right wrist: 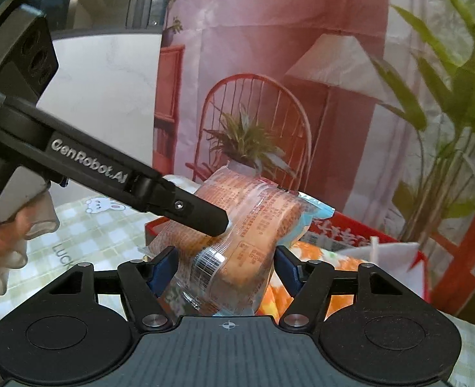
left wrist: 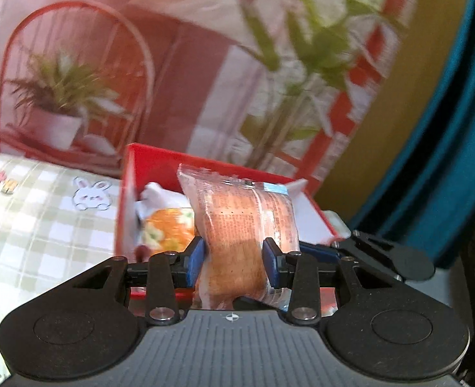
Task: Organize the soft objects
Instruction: 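Lift and carry the bread loaf over the red box with both tools, then drop the bread loaf into the red box by opening both tools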
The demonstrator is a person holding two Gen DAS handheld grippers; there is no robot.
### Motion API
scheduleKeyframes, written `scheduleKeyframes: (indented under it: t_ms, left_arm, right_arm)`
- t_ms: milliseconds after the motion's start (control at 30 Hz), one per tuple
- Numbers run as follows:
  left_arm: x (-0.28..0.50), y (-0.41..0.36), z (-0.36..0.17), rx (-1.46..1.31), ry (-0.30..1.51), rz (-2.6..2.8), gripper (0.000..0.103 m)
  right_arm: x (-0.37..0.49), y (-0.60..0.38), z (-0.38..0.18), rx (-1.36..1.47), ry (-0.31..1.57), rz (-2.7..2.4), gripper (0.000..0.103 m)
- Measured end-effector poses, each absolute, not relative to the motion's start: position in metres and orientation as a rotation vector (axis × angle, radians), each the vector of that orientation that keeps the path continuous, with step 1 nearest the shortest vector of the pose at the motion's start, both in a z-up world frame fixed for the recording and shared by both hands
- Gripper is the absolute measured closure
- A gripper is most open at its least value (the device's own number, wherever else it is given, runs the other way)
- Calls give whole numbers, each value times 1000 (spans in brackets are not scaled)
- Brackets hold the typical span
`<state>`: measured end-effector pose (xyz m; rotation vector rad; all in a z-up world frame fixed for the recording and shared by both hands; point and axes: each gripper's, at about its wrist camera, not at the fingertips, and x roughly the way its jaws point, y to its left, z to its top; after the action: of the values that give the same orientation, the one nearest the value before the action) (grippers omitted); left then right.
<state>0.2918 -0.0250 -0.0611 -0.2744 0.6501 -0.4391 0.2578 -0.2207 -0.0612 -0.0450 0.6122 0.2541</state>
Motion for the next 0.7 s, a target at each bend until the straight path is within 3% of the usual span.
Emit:
scheduleKeyframes:
  t_ms: [700]
  left_arm:
    - [318, -16, -73, -175, 655, -374, 59]
  right_arm:
    - [319, -209, -90, -22, 692, 176, 43]
